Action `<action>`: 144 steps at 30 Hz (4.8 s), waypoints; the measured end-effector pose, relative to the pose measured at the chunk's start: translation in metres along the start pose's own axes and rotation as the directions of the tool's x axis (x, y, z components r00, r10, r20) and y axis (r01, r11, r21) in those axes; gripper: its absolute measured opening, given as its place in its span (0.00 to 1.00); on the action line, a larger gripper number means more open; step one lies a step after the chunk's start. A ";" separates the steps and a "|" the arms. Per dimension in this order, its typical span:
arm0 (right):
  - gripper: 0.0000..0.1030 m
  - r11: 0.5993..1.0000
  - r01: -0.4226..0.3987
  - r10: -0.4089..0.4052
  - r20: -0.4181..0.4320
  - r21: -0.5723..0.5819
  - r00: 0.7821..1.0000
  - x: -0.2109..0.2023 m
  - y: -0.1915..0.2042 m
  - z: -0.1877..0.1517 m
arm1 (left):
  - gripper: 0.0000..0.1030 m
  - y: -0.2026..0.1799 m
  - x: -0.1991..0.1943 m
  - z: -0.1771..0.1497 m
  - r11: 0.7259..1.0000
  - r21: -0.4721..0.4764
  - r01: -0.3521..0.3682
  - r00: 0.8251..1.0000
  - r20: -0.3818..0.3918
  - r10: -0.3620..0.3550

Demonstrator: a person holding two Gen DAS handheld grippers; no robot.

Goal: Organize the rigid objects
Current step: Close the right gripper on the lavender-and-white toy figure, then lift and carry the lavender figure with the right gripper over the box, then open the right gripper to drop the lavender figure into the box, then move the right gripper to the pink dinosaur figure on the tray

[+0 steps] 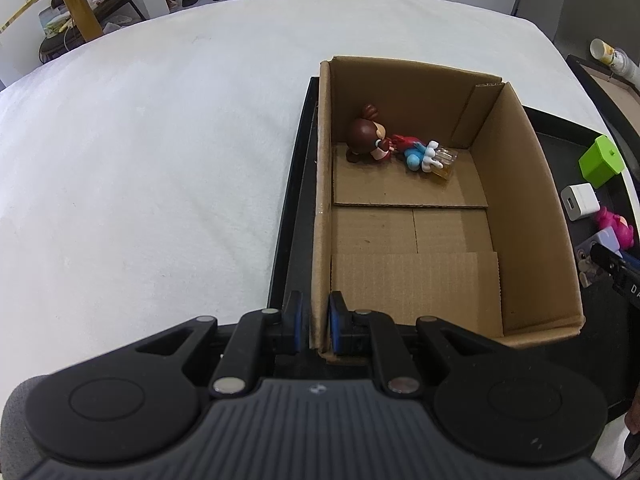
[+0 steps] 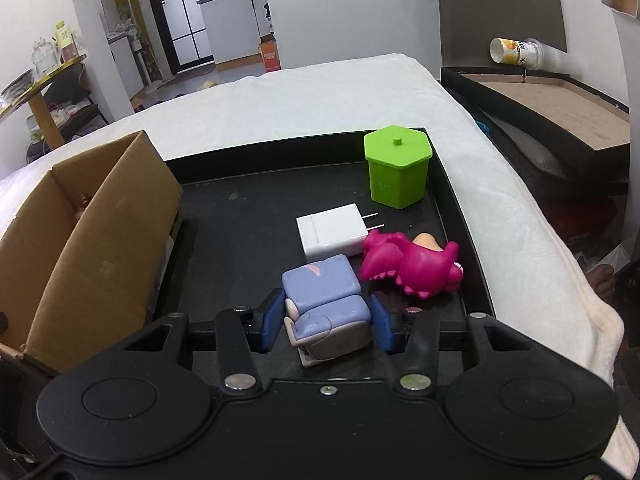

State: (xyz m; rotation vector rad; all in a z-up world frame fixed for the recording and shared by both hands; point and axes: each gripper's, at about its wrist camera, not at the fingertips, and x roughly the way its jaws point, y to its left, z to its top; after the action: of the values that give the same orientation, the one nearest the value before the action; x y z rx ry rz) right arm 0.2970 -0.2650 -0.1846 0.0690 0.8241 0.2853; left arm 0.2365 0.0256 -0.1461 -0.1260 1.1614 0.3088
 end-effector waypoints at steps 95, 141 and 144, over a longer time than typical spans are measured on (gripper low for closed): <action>0.46 0.975 -0.153 0.155 0.001 -0.162 0.988 -0.035 0.208 0.065 | 0.10 0.047 -0.010 -0.004 0.950 -0.148 0.277 0.961 0.040 -0.274; 0.83 0.999 -0.025 0.022 0.070 0.047 0.997 -0.071 0.051 0.034 | 0.10 0.012 -0.006 -0.002 0.995 -0.067 0.078 0.996 0.038 -0.076; 0.83 0.999 0.013 -0.015 0.054 0.043 0.998 -0.062 0.035 0.032 | 0.09 0.013 -0.005 -0.002 0.994 -0.073 0.076 0.997 0.034 -0.074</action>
State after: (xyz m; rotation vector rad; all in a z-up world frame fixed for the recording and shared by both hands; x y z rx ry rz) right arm 0.2729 -0.2464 -0.1128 0.1101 0.7764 0.2517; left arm 0.2294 0.0363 -0.1410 -0.2288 1.1119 0.2868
